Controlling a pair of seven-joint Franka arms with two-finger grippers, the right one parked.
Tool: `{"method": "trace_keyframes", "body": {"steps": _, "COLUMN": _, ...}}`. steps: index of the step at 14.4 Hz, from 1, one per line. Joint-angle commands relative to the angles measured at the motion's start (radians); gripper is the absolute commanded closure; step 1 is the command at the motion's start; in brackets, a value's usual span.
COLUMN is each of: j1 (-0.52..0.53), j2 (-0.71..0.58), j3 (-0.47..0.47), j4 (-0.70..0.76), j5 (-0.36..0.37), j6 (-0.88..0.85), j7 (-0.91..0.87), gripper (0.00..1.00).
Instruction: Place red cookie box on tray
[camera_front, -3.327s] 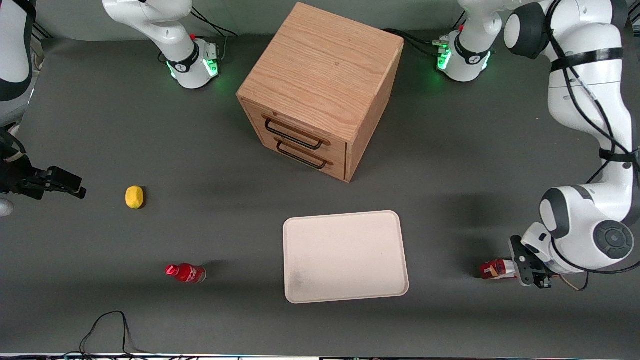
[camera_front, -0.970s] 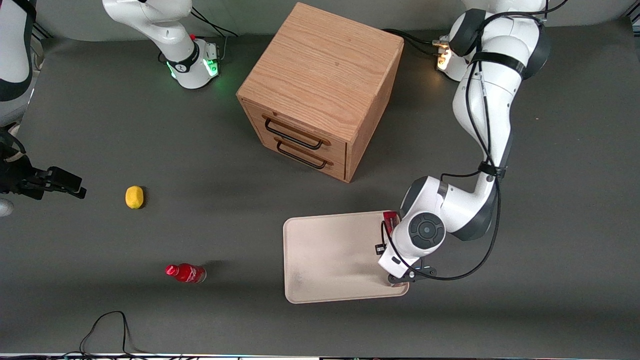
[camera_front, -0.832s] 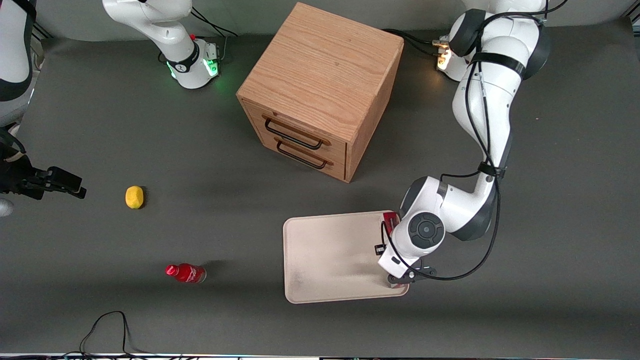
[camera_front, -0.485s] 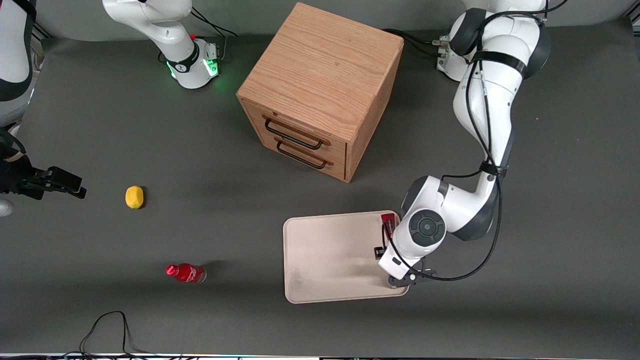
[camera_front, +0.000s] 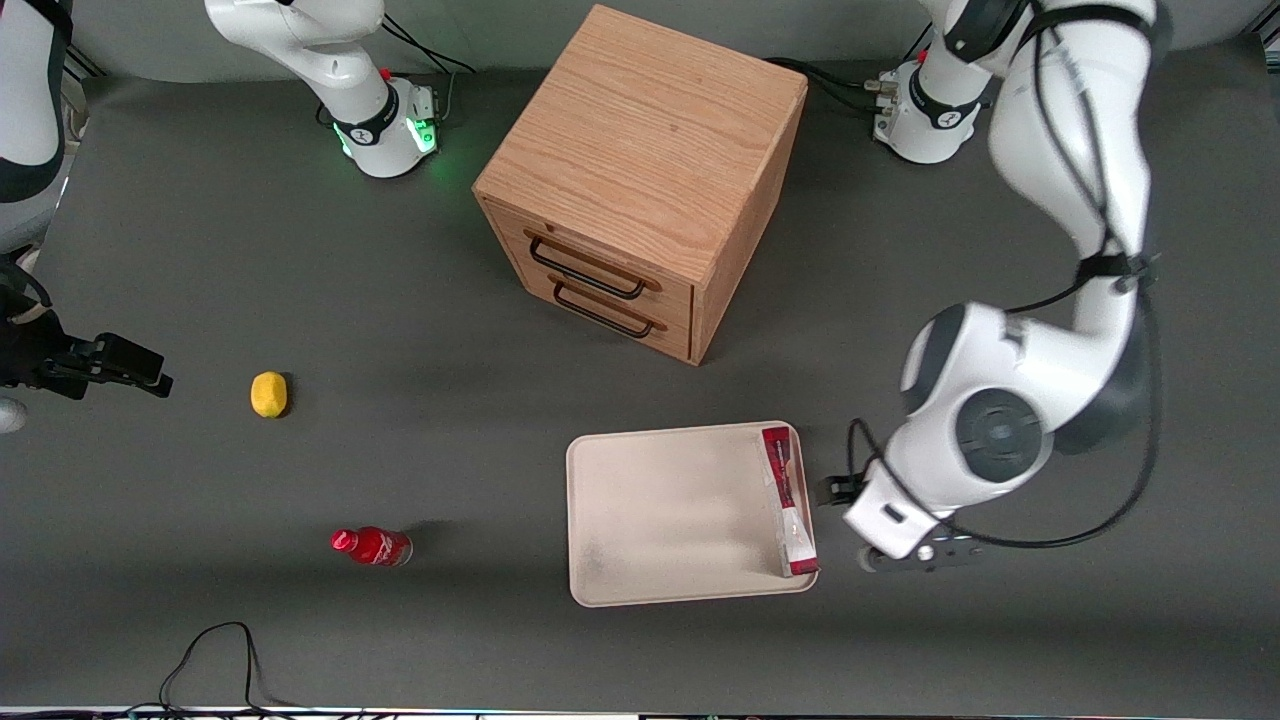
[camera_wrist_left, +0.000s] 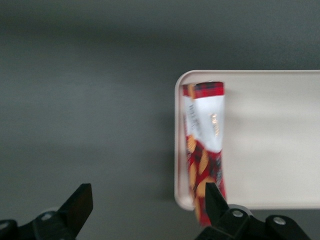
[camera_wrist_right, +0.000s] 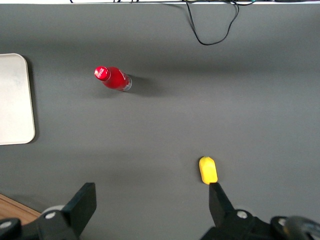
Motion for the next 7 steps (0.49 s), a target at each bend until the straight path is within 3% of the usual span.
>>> {"method": "trace_keyframes", "body": {"steps": 1, "j1": 0.06, "j2": -0.257, "j3": 0.017, "j4": -0.265, "j5": -0.025, "j6": -0.005, "j7": 0.032, "gripper": 0.0}}
{"method": "trace_keyframes", "body": {"steps": 5, "j1": 0.138, "j2": -0.559, "j3": 0.049, "j4": -0.538, "j5": -0.03, "j6": -0.008, "j7": 0.107, "gripper": 0.0}}
{"method": "trace_keyframes", "body": {"steps": 7, "j1": 0.175, "j2": -0.665, "j3": 0.068, "j4": -0.62, "j5": -0.075, "j6": -0.018, "j7": 0.168, "gripper": 0.0}}
